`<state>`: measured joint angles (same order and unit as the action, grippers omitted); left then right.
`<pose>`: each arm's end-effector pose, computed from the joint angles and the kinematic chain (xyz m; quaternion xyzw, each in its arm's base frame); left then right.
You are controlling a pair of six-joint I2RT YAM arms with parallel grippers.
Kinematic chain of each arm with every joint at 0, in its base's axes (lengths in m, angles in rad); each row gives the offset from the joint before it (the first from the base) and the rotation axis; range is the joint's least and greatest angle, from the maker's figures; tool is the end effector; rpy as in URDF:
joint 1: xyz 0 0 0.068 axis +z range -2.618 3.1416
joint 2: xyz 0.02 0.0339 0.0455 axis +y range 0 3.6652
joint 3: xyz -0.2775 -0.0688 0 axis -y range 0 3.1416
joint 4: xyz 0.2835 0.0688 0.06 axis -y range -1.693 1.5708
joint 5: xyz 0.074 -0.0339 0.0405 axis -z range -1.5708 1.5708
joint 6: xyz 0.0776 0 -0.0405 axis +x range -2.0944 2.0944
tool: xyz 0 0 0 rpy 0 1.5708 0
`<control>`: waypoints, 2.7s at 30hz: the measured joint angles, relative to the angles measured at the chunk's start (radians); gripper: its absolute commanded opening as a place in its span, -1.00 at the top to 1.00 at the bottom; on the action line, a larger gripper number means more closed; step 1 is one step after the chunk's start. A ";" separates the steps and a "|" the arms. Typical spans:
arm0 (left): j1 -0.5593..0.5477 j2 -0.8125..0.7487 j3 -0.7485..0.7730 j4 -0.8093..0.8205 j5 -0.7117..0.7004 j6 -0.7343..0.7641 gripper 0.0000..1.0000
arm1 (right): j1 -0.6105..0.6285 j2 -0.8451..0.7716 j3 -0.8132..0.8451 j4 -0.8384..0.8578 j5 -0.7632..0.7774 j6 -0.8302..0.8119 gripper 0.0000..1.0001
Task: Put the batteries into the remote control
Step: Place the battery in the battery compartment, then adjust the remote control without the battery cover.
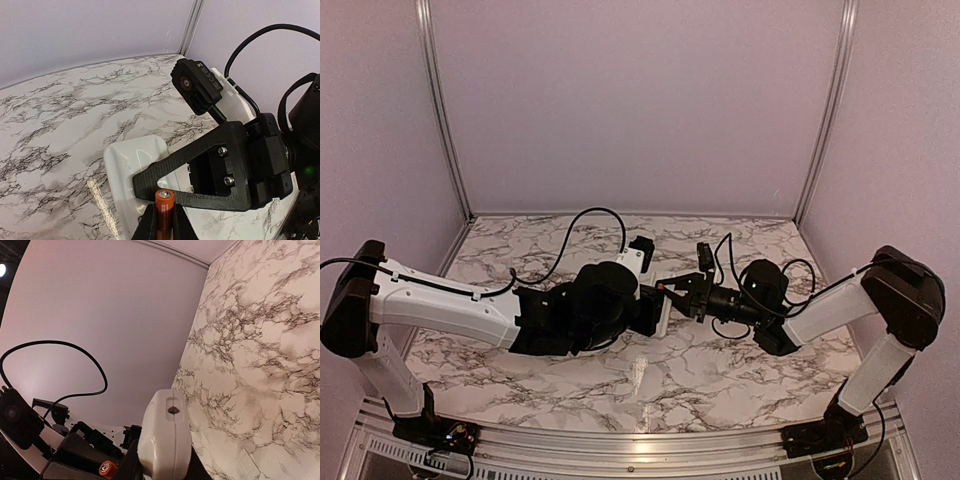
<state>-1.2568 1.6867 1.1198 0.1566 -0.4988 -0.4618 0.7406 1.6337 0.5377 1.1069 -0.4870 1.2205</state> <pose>0.1755 -0.4202 0.2308 0.1890 0.7996 -0.2676 0.5032 0.2434 0.2717 0.1673 -0.0043 0.7037 0.6676 0.2432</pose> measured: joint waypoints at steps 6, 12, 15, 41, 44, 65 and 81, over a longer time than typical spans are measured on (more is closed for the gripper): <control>-0.002 0.021 0.011 0.001 -0.003 0.002 0.89 | 0.003 0.014 0.000 0.021 0.000 0.024 1.00; -0.002 0.027 0.011 0.001 -0.006 -0.004 0.73 | 0.003 0.016 0.000 0.021 0.003 0.030 1.00; -0.002 0.027 0.011 0.000 -0.007 -0.009 0.62 | 0.003 0.016 0.000 0.022 0.005 0.034 1.00; -0.006 -0.090 -0.006 -0.215 0.020 0.017 -0.95 | 0.001 0.016 0.000 0.045 0.020 0.036 1.00; -0.006 -0.075 -0.005 -0.263 0.058 0.016 -0.88 | 0.001 0.016 0.000 0.045 0.020 0.036 1.00; 0.000 0.110 0.171 -0.434 0.055 -0.044 -0.33 | 0.004 0.014 -0.001 0.039 0.031 0.024 0.91; 0.029 0.003 0.040 -0.348 0.152 0.065 0.33 | 0.012 -0.007 0.004 0.024 0.002 0.000 0.55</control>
<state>-1.2274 1.6901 1.1595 -0.1913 -0.3466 -0.3965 0.7525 1.6264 0.5419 1.1305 -0.4854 1.2201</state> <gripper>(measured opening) 0.519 0.201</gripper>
